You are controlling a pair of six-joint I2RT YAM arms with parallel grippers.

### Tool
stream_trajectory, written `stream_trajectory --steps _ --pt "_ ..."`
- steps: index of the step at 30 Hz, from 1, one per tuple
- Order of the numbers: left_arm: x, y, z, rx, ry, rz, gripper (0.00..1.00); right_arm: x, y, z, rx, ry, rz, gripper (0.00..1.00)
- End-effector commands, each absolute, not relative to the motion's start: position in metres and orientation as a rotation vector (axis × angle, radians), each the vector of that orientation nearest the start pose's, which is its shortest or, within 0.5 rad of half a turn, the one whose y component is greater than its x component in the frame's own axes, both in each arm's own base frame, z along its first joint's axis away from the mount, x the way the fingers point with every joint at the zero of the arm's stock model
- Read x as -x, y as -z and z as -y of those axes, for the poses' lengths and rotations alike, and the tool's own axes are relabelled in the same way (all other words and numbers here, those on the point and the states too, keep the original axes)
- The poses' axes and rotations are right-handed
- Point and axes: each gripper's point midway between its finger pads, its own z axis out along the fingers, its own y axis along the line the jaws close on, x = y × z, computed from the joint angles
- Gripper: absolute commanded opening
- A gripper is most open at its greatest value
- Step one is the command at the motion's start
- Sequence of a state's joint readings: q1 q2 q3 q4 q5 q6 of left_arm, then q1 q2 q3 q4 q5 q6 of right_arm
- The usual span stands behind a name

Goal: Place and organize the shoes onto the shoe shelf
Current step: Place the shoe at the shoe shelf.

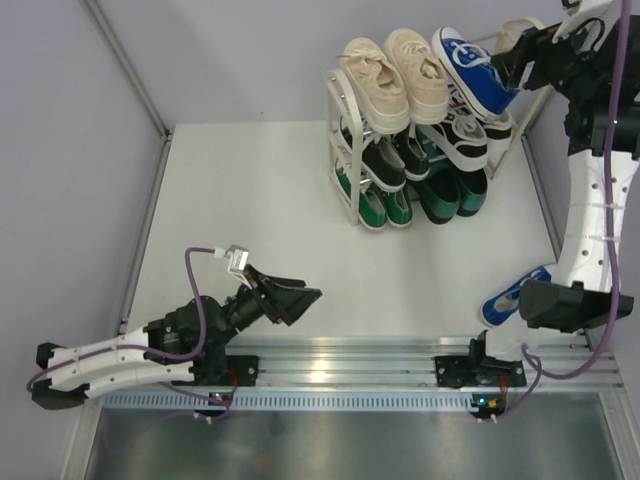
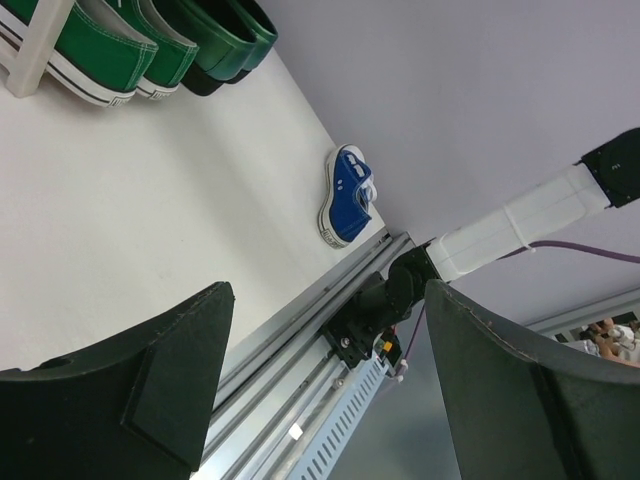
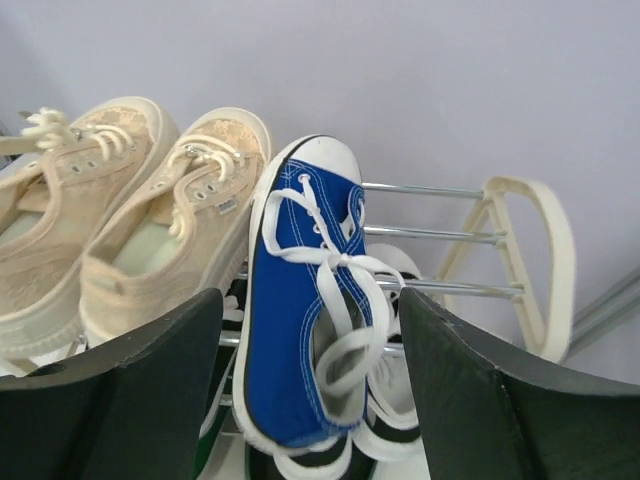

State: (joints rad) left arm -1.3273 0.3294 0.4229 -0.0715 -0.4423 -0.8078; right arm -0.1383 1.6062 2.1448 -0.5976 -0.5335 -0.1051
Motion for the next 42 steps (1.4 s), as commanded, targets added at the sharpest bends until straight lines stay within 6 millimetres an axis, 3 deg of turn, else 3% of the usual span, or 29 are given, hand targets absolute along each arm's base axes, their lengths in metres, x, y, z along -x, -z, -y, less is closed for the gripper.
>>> stream_trajectory --steps 1,4,8,12,18,21,26,30,34,37,42 --pt "-0.107 -0.282 0.233 -0.071 1.342 -1.653 0.83 -0.384 -0.559 -0.028 0.482 -0.181 -1.385 0.72" --pt "-0.106 -0.285 0.234 -0.080 1.348 -1.649 0.82 -0.380 -0.523 -0.026 0.519 -0.208 -1.479 0.85" --pt "-0.103 -0.280 0.235 -0.085 1.363 -1.661 0.82 -0.386 -0.463 -0.019 0.498 -0.244 -1.619 0.90" --pt "-0.101 -0.278 0.235 -0.078 1.380 -1.664 0.83 -0.393 -0.438 -0.012 0.456 -0.255 -1.681 0.95" --pt "-0.100 -0.278 0.237 -0.071 1.392 -1.672 0.83 -0.411 -0.423 0.004 0.390 -0.237 -1.724 0.97" --pt "-0.101 -0.277 0.238 -0.070 1.393 -1.673 0.82 -0.417 -0.415 0.000 0.394 -0.297 -1.739 0.96" --pt "-0.100 -0.277 0.240 -0.073 1.397 -1.674 0.83 -0.426 -0.416 -0.010 0.382 -0.387 -1.713 0.91" --pt "-0.101 -0.275 0.242 -0.075 1.396 -1.676 0.83 -0.434 -0.426 -0.013 0.375 -0.398 -1.684 0.79" --pt "-0.101 -0.274 0.243 -0.076 1.395 -1.678 0.82 -0.448 -0.428 -0.008 0.367 -0.343 -1.687 0.56" --pt "-0.101 -0.274 0.243 -0.078 1.394 -1.681 0.82 -0.447 -0.442 -0.012 0.405 -0.234 -1.634 0.53" --pt "-0.102 -0.273 0.244 -0.075 1.387 -1.681 0.82 -0.447 -0.447 -0.023 0.456 -0.123 -1.605 0.49"
